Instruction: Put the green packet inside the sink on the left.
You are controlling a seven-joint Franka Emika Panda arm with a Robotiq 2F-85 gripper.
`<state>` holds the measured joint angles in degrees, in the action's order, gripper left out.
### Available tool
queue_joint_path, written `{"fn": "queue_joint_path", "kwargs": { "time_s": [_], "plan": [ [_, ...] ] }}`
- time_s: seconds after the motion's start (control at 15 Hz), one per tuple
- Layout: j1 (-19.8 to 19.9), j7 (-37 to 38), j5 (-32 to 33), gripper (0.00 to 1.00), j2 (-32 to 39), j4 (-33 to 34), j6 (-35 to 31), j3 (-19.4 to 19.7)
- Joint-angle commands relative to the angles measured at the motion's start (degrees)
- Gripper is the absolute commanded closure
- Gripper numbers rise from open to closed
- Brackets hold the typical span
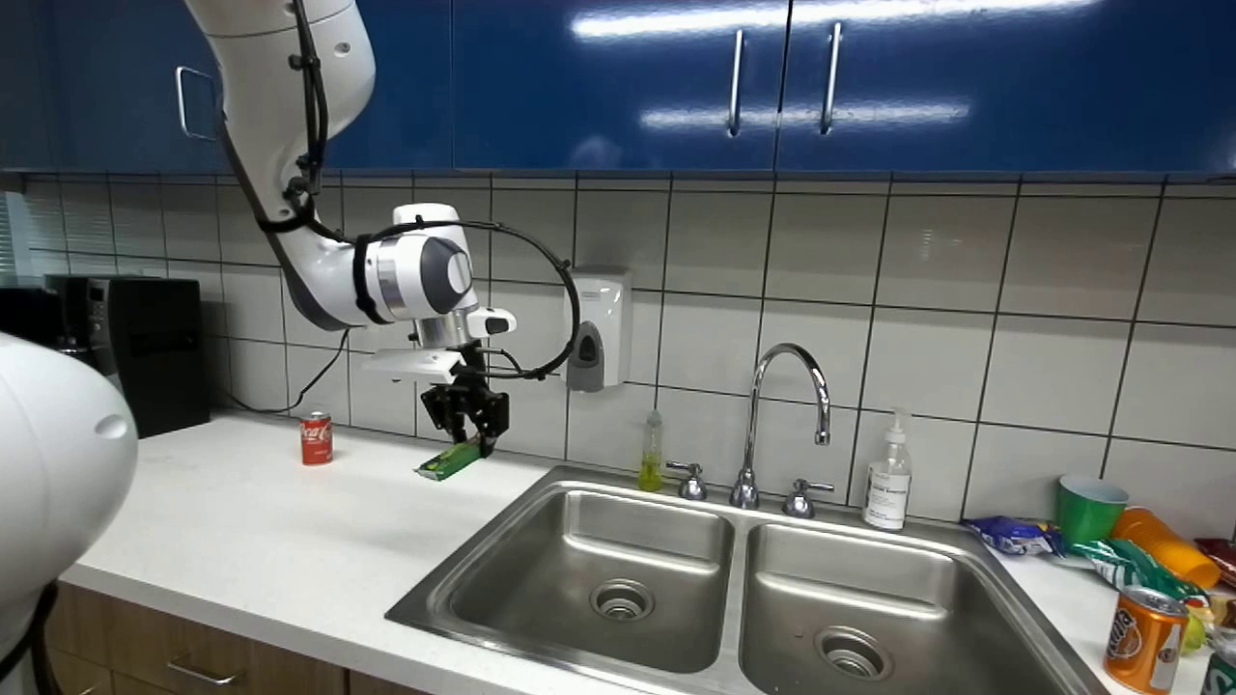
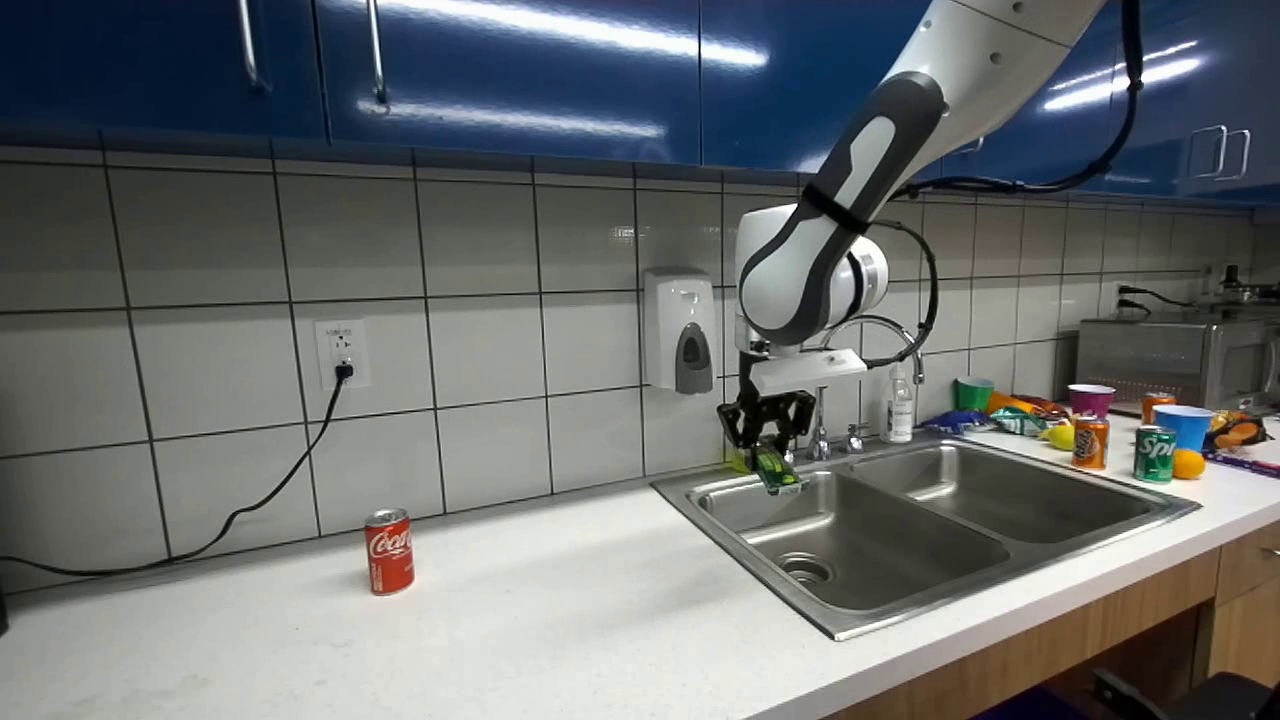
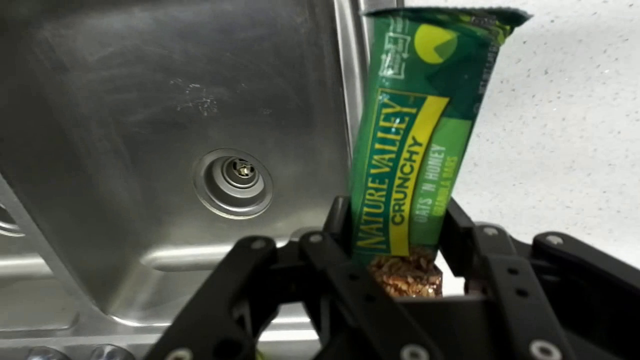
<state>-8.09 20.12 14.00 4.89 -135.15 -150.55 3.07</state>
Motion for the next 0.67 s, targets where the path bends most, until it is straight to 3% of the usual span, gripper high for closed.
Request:
{"fn": "queue_joint_path", "kwargs": {
  "time_s": [0.0, 0.6],
  "plan": [
    [2.8, 3.5, 2.6, 0.80, -3.0, -2.6, -0.9, 0.3],
    [7.4, 4.2, 2.9, 0.80, -1.6, -2.6, -1.1, 2.7]
  ]
}}
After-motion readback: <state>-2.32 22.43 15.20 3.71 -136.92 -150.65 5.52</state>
